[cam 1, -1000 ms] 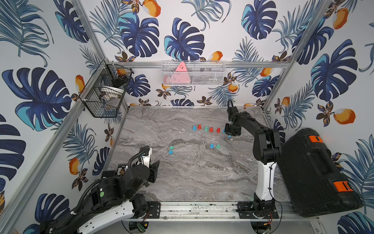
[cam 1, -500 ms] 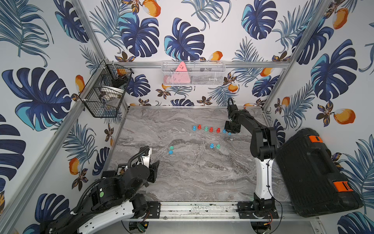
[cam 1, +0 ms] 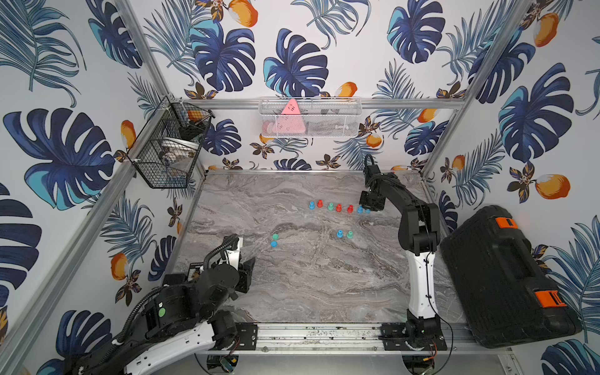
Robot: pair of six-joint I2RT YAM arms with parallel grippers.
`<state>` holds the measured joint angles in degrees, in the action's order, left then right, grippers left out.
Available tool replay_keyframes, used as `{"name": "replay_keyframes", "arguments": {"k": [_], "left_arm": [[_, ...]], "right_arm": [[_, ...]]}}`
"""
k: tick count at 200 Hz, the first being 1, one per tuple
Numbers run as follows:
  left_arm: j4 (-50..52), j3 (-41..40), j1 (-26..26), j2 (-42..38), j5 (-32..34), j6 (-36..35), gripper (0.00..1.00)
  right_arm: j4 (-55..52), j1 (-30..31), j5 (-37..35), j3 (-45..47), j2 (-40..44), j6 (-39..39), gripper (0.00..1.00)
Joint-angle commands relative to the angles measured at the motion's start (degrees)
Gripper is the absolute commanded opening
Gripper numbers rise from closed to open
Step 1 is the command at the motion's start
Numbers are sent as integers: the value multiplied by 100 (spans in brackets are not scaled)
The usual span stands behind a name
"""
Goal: Close the stamp cap
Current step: Place the stamp at the center of the board, then move the cover to the center of the board.
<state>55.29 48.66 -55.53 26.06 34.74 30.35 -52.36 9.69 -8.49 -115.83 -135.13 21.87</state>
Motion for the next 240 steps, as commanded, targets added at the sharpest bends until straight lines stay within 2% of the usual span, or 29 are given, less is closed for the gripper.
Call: {"name": "replay_keyframes", "arguments": {"k": [1, 58, 126, 162, 240], "left_arm": [[-27, 16, -2, -18, 116, 94, 50], [-27, 11, -2, -32, 120, 94, 50], [-20, 12, -1, -15, 118, 92, 50], [-18, 15, -1, -5, 121, 94, 50], [8, 26, -2, 86, 121, 125, 50]], "right_arm": [[-121, -3, -8, -54, 44, 28, 32], [-173, 44, -38, -133, 300, 2, 41], [-104, 200, -146, 438, 1134, 63, 42], [125, 421, -182, 1407, 2200, 119, 42], [722, 972, 107, 4449, 4927, 212, 42]]}}
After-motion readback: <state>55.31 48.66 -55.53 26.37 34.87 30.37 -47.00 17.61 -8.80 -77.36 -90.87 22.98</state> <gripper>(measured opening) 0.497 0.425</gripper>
